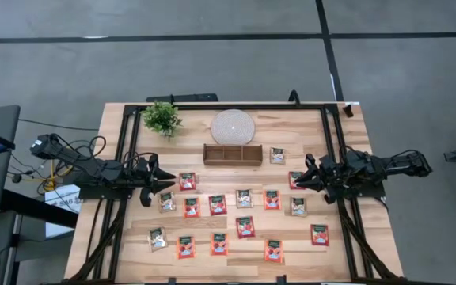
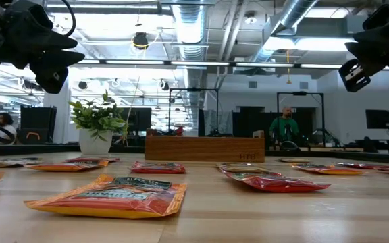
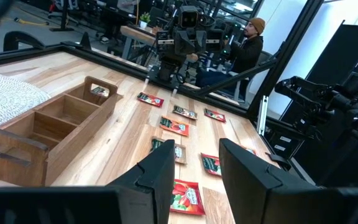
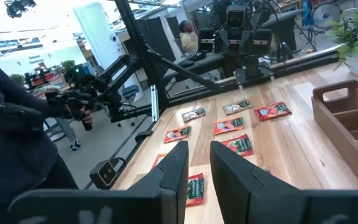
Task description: Pick & Place Tea
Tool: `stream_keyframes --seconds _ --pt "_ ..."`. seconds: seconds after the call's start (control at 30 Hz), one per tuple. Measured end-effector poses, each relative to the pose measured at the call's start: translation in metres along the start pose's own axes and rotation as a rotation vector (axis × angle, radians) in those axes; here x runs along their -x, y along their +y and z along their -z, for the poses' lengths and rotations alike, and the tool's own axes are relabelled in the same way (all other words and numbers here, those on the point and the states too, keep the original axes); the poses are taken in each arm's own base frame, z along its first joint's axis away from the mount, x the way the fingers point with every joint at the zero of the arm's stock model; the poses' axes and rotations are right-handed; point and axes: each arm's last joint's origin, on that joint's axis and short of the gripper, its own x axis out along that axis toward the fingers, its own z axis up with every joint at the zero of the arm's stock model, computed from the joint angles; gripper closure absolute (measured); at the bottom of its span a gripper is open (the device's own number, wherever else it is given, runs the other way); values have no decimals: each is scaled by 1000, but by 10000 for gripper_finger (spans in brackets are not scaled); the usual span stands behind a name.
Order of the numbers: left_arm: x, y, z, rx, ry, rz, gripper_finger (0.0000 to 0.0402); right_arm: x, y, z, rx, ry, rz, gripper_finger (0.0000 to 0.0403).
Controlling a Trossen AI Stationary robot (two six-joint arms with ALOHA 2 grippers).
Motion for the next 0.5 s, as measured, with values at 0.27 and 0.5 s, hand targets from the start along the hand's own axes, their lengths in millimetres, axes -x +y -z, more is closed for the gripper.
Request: stream_keyframes --seconds 0.27,0.5 --pt "0 0 0 0 0 0 284 0 0 -1 53 -12 0 342" --pt "0 0 0 1 0 0 284 0 2 -10 67 -122 10 342"
